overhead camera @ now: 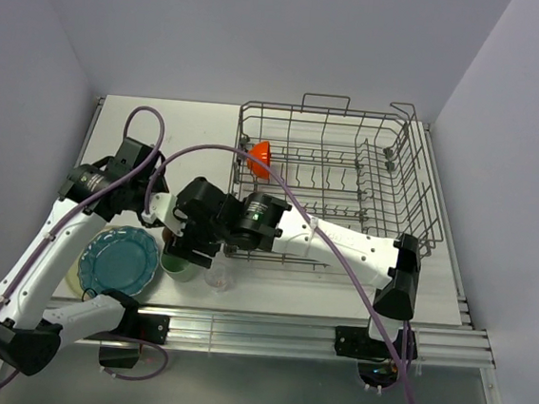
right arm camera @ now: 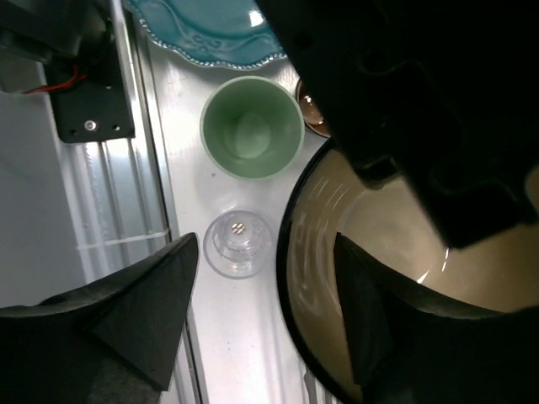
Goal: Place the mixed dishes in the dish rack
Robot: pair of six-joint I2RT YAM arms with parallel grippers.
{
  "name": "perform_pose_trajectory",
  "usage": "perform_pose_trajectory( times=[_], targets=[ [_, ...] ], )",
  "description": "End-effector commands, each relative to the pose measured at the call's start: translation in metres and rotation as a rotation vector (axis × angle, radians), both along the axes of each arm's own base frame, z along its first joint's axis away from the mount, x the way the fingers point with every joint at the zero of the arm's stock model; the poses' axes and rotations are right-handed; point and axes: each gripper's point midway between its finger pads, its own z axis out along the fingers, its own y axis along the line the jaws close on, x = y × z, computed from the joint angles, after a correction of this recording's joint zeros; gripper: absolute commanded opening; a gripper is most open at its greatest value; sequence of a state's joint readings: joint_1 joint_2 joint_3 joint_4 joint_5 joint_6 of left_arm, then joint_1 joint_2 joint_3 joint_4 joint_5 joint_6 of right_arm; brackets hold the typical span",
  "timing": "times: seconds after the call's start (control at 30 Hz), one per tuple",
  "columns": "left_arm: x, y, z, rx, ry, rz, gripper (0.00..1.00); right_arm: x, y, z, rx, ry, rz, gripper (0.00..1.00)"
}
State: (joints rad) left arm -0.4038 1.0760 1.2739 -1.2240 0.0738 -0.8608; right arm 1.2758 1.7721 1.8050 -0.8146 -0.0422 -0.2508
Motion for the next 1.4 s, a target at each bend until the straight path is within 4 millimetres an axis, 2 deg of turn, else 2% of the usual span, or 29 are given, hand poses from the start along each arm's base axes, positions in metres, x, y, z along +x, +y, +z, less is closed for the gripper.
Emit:
perform_pose_trajectory(
  times=[0.0,0.03,0.07,0.17,0.23,0.33,0.37,0.43,0.47,0.67,0.7,0.73,0.8,0.83,0.87,0.97,1.1,1.23,1.27,1.33,1.37],
  targets=[
    [0.000,-0.013,0.033,-0.107,-0.093,-0.008,0.00,0.010,0.004,-0.007,-0.015,-0.063,-0.038,0.70],
    [-0.001,-0.013,0.034,-0.108,-0.094,-0.009,0.00,0.012,0.003,-0.009,-0.021,-0.069,-0.048,0.68],
    [-0.002,-0.013,0.036,-0.111,-0.094,-0.011,0.00,0.014,0.002,-0.011,-0.030,-0.079,-0.061,0.58],
    [-0.003,-0.016,0.043,-0.132,-0.104,-0.024,0.00,0.017,-0.001,-0.020,-0.051,-0.086,-0.079,0.42],
    [-0.002,-0.018,0.045,-0.135,-0.104,-0.034,0.00,0.018,-0.002,-0.023,-0.059,-0.095,-0.087,0.41],
    [-0.002,-0.020,0.046,-0.137,-0.103,-0.051,0.00,0.023,-0.004,-0.025,-0.068,-0.114,-0.104,0.32],
    [-0.002,-0.020,0.046,-0.136,-0.104,-0.055,0.00,0.024,-0.004,-0.025,-0.068,-0.120,-0.109,0.23],
    [-0.001,-0.020,0.046,-0.135,-0.105,-0.059,0.00,0.026,-0.004,-0.025,-0.080,-0.136,-0.118,0.12],
    [-0.002,-0.020,0.046,-0.134,-0.106,-0.062,0.00,0.028,-0.004,-0.026,-0.082,-0.143,-0.124,0.00],
    [0.003,-0.027,0.053,-0.162,-0.123,-0.085,0.01,0.033,-0.003,-0.024,-0.084,-0.181,-0.165,0.00],
    [0.004,-0.029,0.055,-0.171,-0.130,-0.086,0.11,0.033,-0.003,-0.024,-0.081,-0.179,-0.172,0.00],
    [0.006,-0.031,0.059,-0.184,-0.143,-0.083,0.41,0.034,-0.003,-0.023,-0.076,-0.182,-0.180,0.00],
    [0.010,-0.030,0.071,-0.197,-0.186,-0.070,0.64,0.034,-0.002,-0.020,-0.061,-0.176,-0.187,0.00],
    [0.012,-0.029,0.076,-0.200,-0.206,-0.060,0.89,0.033,-0.002,-0.018,-0.052,-0.173,-0.190,0.00],
    [0.014,-0.027,0.081,-0.192,-0.227,-0.048,0.98,0.032,-0.001,-0.017,-0.045,-0.168,-0.186,0.00],
    [0.023,-0.013,0.112,-0.161,-0.330,0.021,0.99,0.033,-0.002,-0.001,0.004,-0.157,-0.199,0.00],
    [0.027,0.006,0.135,-0.137,-0.418,0.118,0.99,0.044,-0.003,0.030,0.099,-0.122,-0.242,0.00],
    [0.023,0.014,0.127,-0.114,-0.403,0.160,0.99,0.059,-0.007,0.074,0.251,-0.050,-0.282,0.00],
    [0.022,0.016,0.119,-0.101,-0.384,0.163,0.99,0.071,-0.016,0.089,0.304,-0.021,-0.327,0.00],
    [0.017,0.020,0.113,-0.091,-0.370,0.181,0.99,0.078,-0.018,0.109,0.389,0.041,-0.328,0.00],
    [0.016,0.024,0.108,-0.079,-0.363,0.197,0.99,0.083,-0.026,0.121,0.430,0.055,-0.339,0.00]
  ],
)
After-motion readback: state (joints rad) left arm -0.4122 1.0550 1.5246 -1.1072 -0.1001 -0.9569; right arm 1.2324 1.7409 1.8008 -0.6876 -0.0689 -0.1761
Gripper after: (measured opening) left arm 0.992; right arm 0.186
